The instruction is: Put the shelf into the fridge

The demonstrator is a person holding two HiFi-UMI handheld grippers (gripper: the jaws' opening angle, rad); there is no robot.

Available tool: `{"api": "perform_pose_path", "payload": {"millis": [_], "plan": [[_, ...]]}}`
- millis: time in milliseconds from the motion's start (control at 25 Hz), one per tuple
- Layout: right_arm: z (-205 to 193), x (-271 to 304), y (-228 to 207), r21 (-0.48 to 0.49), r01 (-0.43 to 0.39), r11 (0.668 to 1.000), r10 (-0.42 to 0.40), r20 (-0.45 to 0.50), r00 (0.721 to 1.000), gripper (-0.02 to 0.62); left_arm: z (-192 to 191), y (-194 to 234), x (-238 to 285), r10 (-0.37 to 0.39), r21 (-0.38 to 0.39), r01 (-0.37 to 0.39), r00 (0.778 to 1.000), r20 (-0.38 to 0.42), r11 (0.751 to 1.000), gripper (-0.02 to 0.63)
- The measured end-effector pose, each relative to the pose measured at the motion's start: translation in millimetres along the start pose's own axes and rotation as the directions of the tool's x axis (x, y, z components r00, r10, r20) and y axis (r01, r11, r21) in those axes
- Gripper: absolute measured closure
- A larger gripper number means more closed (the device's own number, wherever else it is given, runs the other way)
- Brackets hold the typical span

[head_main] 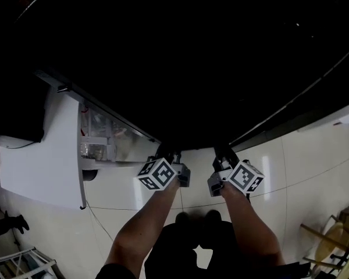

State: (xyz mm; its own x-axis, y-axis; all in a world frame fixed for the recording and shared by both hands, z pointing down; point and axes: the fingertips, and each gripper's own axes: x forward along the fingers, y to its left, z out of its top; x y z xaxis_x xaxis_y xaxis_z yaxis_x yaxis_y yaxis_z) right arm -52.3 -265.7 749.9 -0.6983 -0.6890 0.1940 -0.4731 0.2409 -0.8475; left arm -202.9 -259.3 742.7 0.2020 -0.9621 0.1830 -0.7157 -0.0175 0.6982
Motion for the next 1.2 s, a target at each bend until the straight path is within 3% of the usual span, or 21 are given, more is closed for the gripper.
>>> {"api": "perform_pose_path", "payload": {"millis": [320,560,640,800,960,1200], "plan": [[-6.9,-88.0,97.9,-0.087,-0.065,0.994,0.056,-0.109,0.993,0.589,-4.3,-93.9,-91.1,-0.085,0.019,0.088,0.989,-0.118,0.996,0.604],[14.7,-143.7,184.4,-0.172,-0.126,0.977,0.106,-0.119,0.987,0.589,30.0,-189.2,-161.5,-0.183,0.091,0.208,0.958,-0.222,0.974,0.604],[37.2,-171.4,199.1,-0.206,-0.121,0.971,0.103,-0.092,0.990,0.589,41.9,-233.5,-179.5,-0.234,0.144,0.269,0.946,-0.225,0.952,0.604],[78.6,-235.2,229.4,-0.211,-0.117,0.970,0.113,-0.032,0.993,0.589,56.7,-298.2,-212.1,-0.285,0.136,0.320,0.931,-0.227,0.938,0.604],[110.1,-271.0,252.8,-0.229,-0.094,0.969,0.099,0.012,0.995,0.589,77.7,-329.7,-221.1,-0.297,0.172,0.339,0.926,-0.231,0.925,0.604],[137.5,-292.3,294.3,-0.277,-0.121,0.953,0.136,0.032,0.990,0.589,106.6,-365.7,-231.5,-0.317,0.232,0.363,0.924,-0.212,0.903,0.604]]}}
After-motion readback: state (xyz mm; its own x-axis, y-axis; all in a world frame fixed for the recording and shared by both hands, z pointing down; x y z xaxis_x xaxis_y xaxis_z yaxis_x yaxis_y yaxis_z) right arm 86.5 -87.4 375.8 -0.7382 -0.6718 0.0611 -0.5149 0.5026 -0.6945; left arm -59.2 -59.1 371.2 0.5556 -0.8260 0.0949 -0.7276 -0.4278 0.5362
